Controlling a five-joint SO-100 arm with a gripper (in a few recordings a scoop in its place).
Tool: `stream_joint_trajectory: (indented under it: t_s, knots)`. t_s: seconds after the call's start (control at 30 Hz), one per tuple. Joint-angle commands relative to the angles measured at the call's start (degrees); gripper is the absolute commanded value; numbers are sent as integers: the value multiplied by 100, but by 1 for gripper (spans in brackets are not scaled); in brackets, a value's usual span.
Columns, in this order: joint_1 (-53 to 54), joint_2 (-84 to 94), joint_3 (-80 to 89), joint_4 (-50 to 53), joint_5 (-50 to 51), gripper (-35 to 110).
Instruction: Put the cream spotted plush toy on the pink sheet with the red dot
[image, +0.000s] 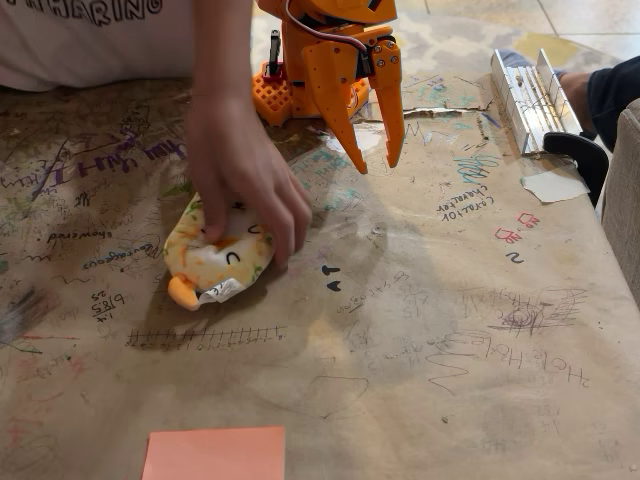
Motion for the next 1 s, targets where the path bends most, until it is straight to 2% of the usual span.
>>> stream_joint_trajectory:
  t_s: [0.0,0.4,0.5,0.53,0.6,0.63,0.77,0.87,0.97]
  knots:
    - [-97,-35,-18,97,-9,8]
    - [-97,-35,-18,97,-9,8]
    - [-132,-334,-18,26,-615,10]
    - [-35,-659,-18,-123,-633,3]
    - [782,-835,-18,-202,-949,0]
    - [1283,-782,-18,-88,-1547,0]
    - [2874,-870,-18,-132,-1652,0]
    - [2971,-879,-18,-141,-1494,0]
    - [3050,-18,-44,35,-1336,0]
